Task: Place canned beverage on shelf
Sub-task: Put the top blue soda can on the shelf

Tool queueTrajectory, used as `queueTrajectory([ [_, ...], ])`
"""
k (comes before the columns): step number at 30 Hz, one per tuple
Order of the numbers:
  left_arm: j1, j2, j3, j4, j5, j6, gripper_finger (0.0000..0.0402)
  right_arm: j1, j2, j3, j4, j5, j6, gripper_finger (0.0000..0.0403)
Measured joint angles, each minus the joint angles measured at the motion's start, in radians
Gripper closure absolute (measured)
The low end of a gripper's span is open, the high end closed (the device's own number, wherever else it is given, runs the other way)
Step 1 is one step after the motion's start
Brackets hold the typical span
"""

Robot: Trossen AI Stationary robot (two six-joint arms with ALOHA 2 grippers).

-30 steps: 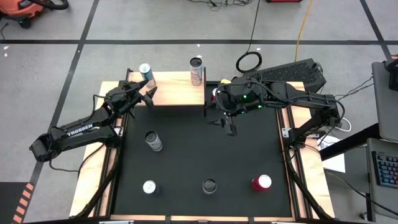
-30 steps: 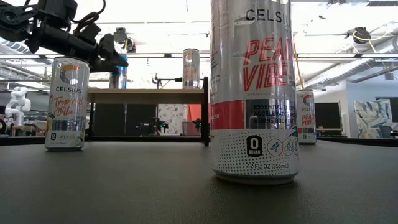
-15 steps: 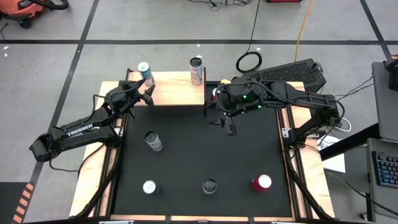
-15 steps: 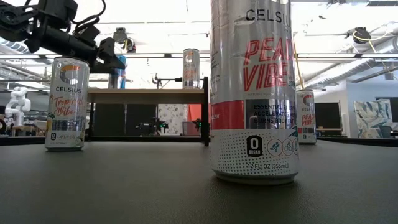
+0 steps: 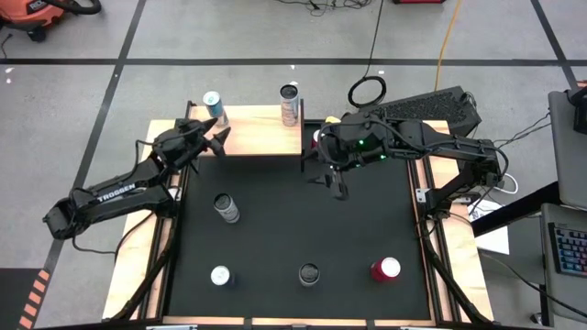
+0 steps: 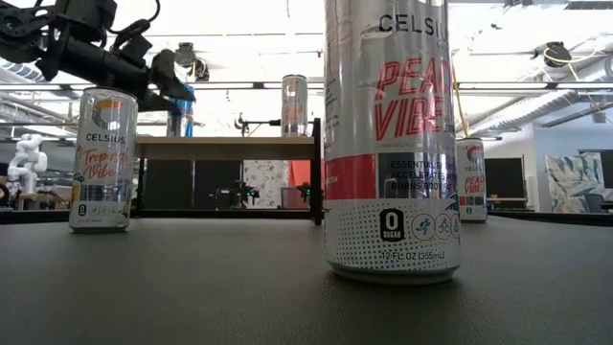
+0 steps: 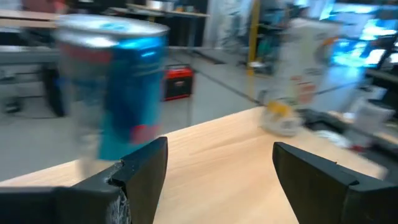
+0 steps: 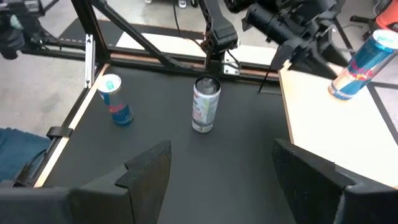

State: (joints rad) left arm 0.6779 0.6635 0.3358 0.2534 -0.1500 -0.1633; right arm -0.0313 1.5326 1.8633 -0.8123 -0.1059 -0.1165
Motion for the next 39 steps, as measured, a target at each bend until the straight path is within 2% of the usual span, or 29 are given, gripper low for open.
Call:
queueTrajectory([
  [8, -0.064, -0.027, 0.053, 0.002, 0.221, -0.014, 0.0110, 0.000, 0.000, 0.000, 0.033, 0.000, 0.000, 0.0140],
  [14, -0.098, -0.028, 0.079, 0.001, 0.306, -0.023, 0.0110, 0.000, 0.000, 0.000, 0.031, 0.000, 0.000, 0.0140],
  [18, -0.100, -0.028, 0.087, -0.001, 0.352, -0.091, 0.0110, 0.000, 0.000, 0.000, 0.033, 0.000, 0.000, 0.0140],
  [24, -0.104, -0.029, 0.103, -0.002, 0.437, -0.091, 0.0110, 0.000, 0.000, 0.000, 0.024, -0.001, 0.000, 0.0140],
  [28, -0.115, -0.040, 0.118, -0.001, 0.533, -0.058, 0.0110, 0.000, 0.006, 0.000, 0.045, 0.001, 0.000, 0.0140],
  [33, -0.117, -0.069, 0.132, 0.000, 0.542, -0.068, 0.0110, 0.000, 0.021, -0.001, 0.083, 0.027, -0.011, 0.0140],
  [39, -0.118, -0.087, 0.168, -0.001, 0.543, -0.120, 0.0110, -0.027, 0.070, -0.001, 0.180, 0.027, -0.148, 0.0140],
])
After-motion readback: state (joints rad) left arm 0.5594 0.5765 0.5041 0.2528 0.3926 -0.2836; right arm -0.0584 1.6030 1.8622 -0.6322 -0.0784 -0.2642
